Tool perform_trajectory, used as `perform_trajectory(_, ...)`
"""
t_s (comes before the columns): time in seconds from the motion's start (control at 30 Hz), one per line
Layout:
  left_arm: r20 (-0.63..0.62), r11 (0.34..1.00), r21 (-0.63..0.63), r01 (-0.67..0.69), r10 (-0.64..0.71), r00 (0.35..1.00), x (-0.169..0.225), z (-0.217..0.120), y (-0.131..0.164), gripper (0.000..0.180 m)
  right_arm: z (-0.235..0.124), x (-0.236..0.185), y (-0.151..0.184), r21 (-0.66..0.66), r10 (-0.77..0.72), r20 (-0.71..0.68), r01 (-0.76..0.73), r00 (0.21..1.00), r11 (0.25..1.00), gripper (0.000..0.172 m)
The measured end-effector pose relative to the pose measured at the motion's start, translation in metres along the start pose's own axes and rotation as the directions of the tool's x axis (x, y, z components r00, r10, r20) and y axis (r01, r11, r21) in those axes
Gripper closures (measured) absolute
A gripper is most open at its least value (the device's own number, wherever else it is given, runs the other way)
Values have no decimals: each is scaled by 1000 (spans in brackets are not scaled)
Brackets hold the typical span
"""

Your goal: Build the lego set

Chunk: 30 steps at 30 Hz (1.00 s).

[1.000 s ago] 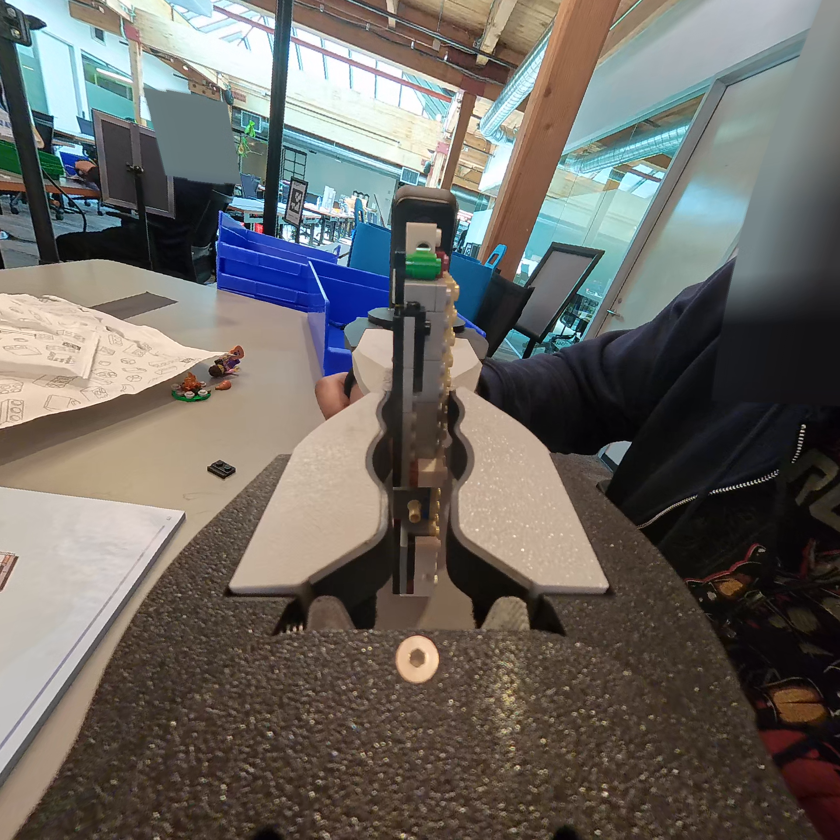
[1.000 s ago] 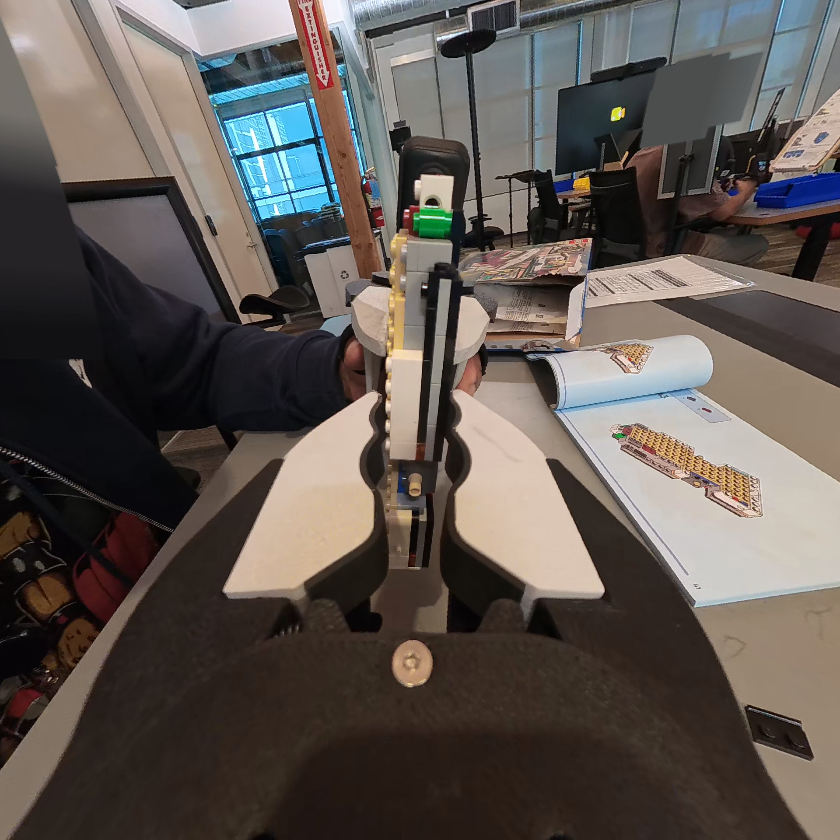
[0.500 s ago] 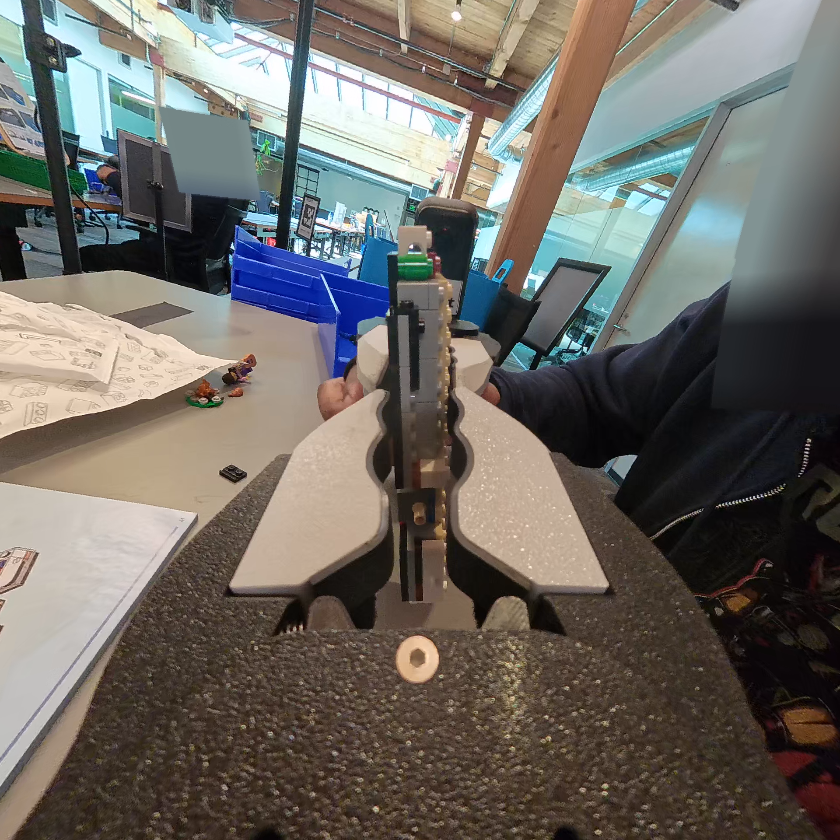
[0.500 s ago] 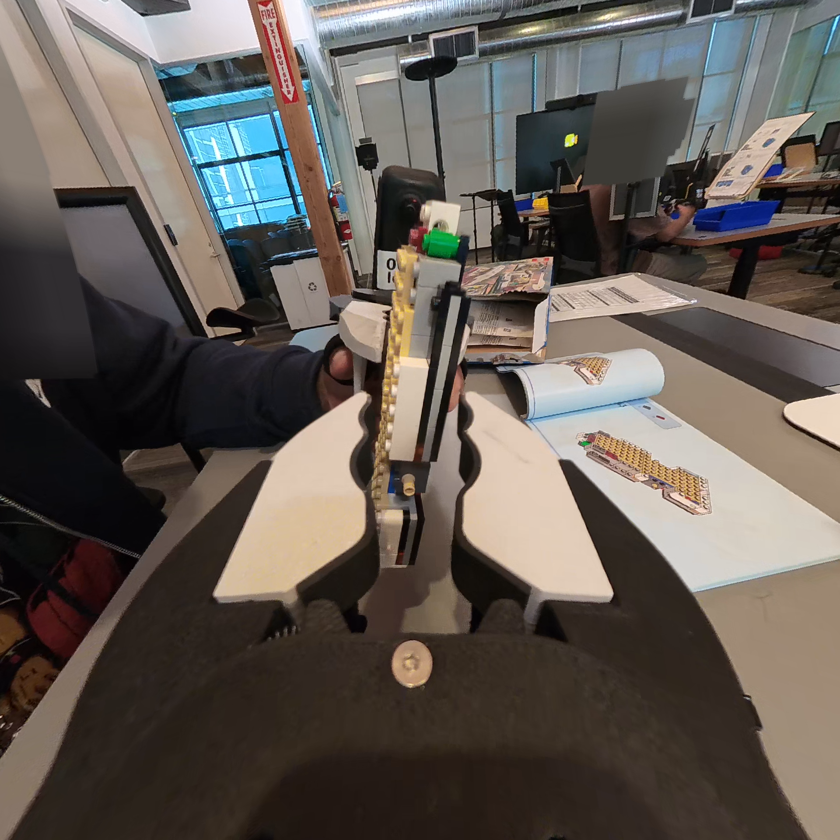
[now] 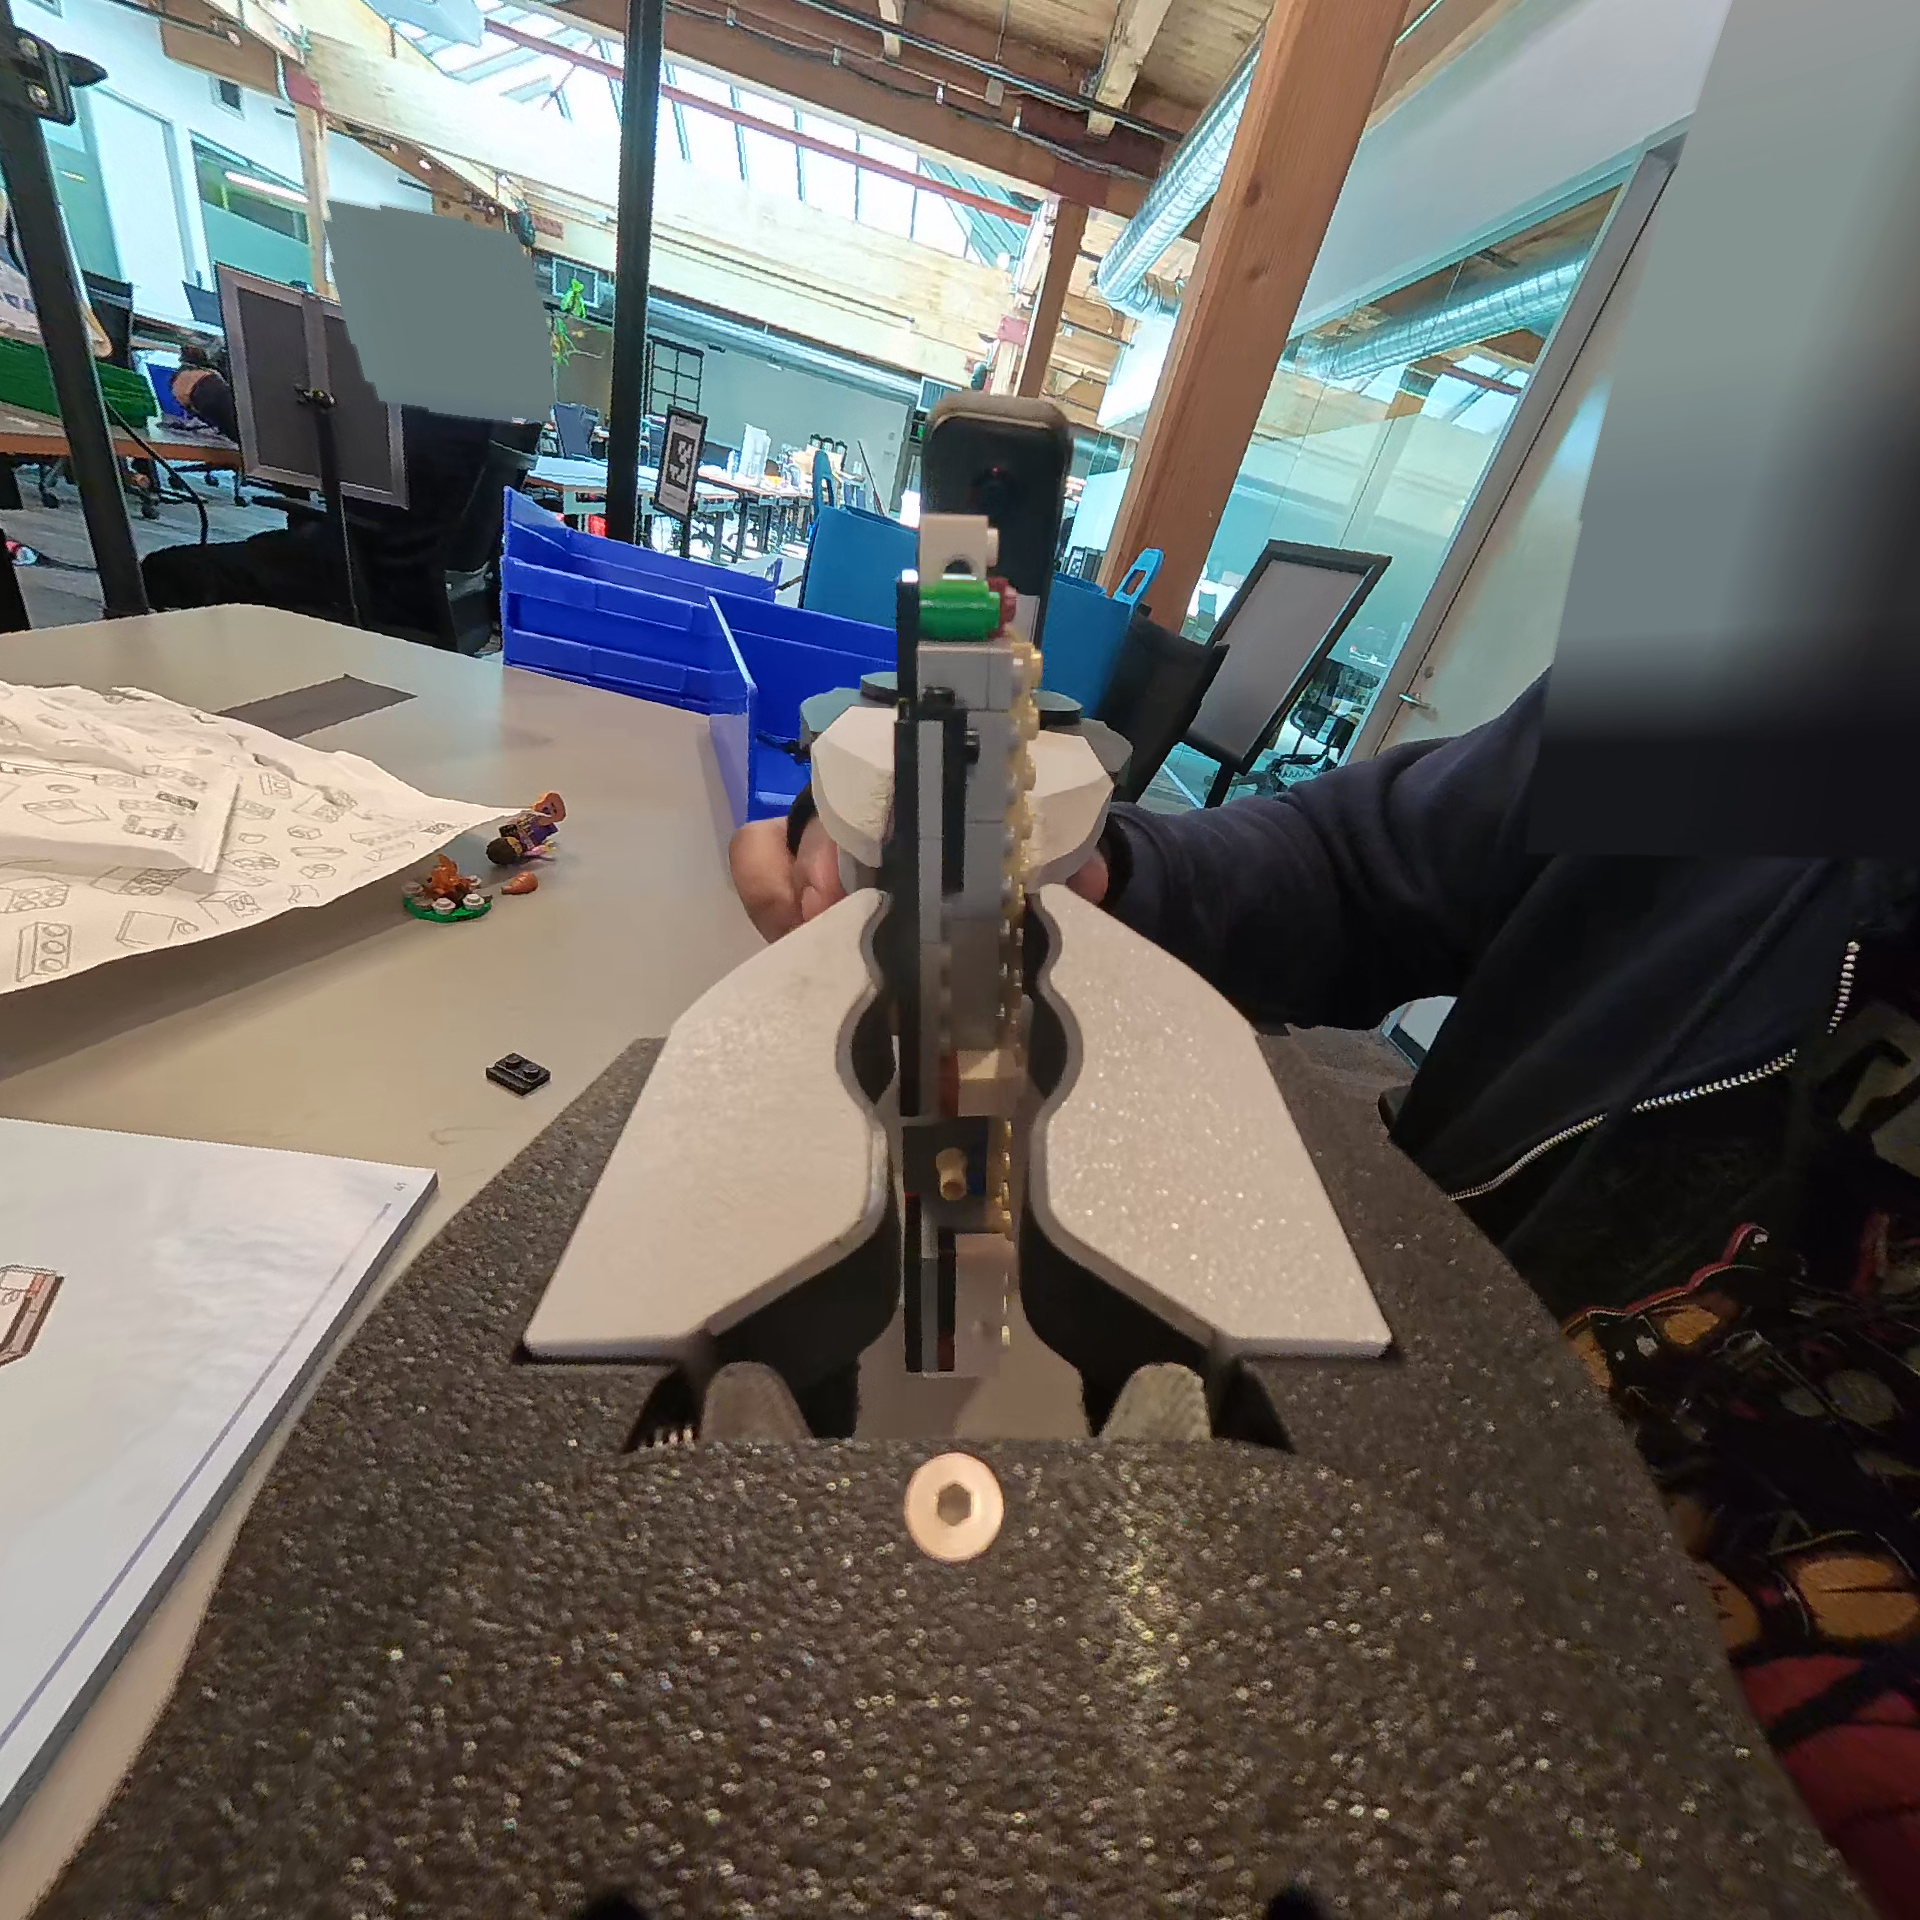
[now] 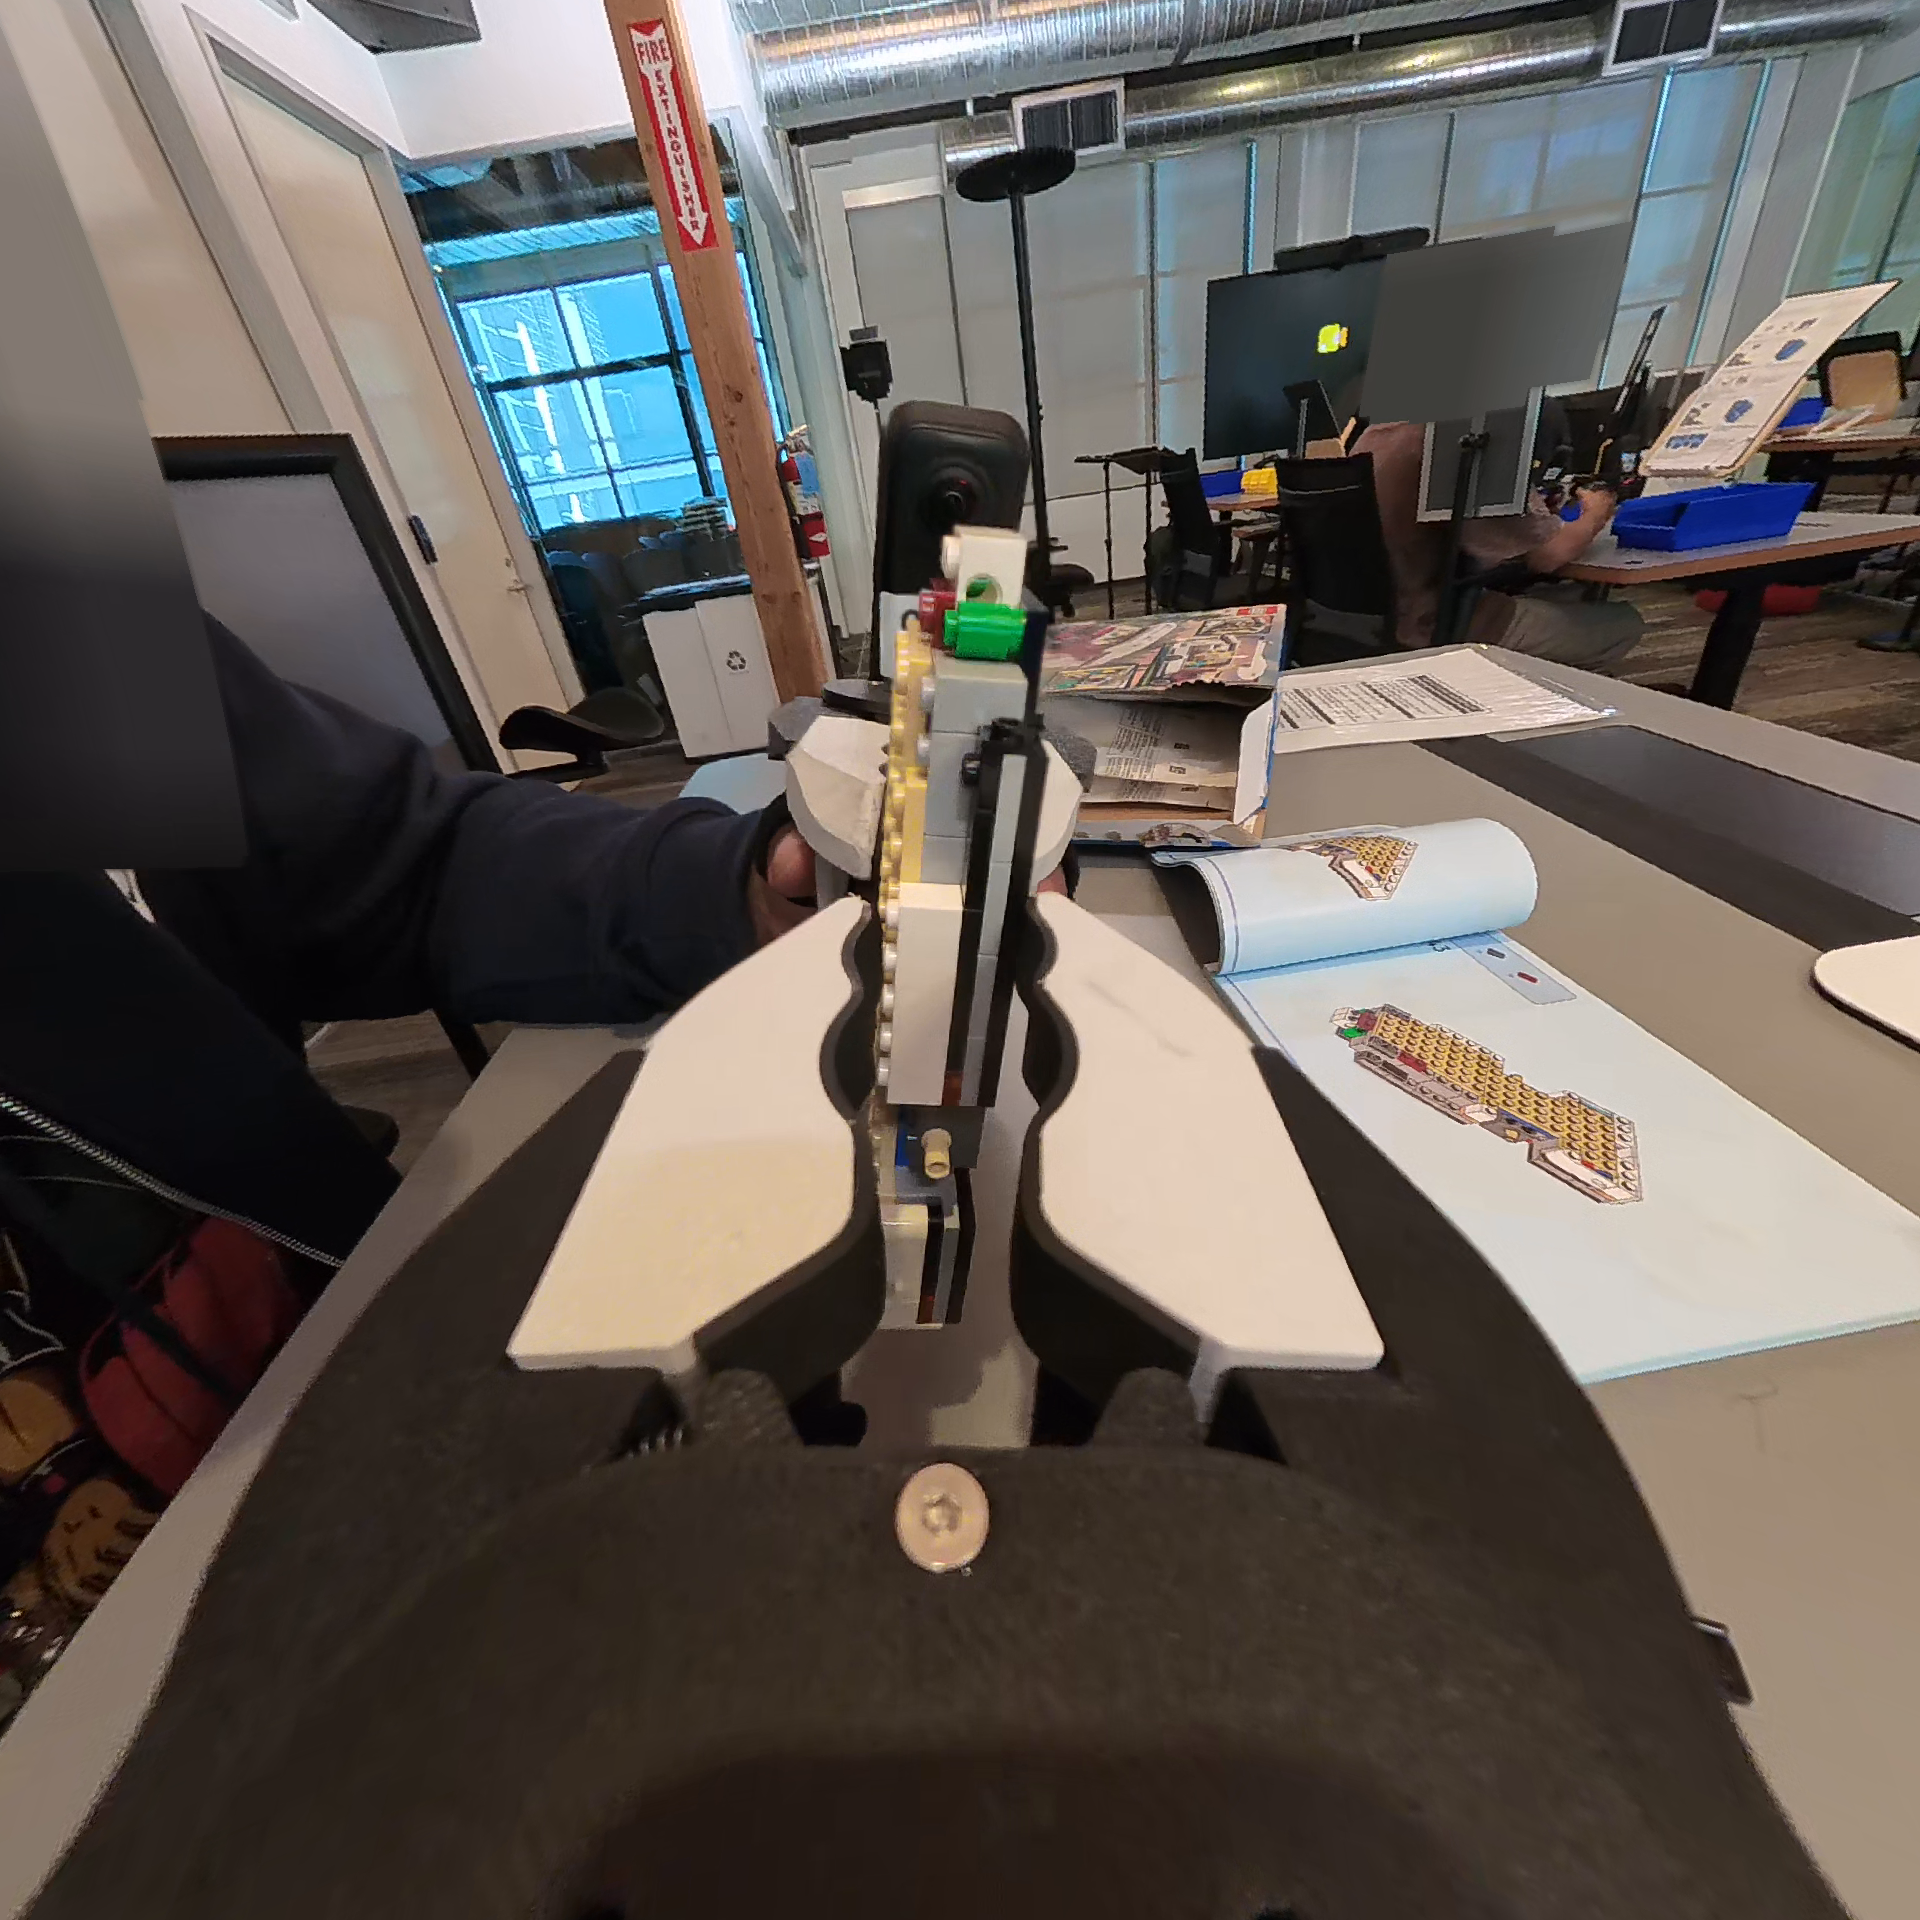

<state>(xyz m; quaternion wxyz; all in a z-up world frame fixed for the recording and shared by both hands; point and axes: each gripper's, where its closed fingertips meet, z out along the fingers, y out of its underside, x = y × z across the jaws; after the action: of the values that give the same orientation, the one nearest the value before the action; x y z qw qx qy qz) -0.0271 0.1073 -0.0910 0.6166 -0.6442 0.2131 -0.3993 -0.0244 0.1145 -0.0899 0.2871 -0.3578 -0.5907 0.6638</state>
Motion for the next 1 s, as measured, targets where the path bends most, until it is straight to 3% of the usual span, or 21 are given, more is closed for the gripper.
perform_trajectory(1.0,0,999,32,35,-35,999,0,0,-7,156,3,-1,7,-7,16,19,-16,1000,1000,148)
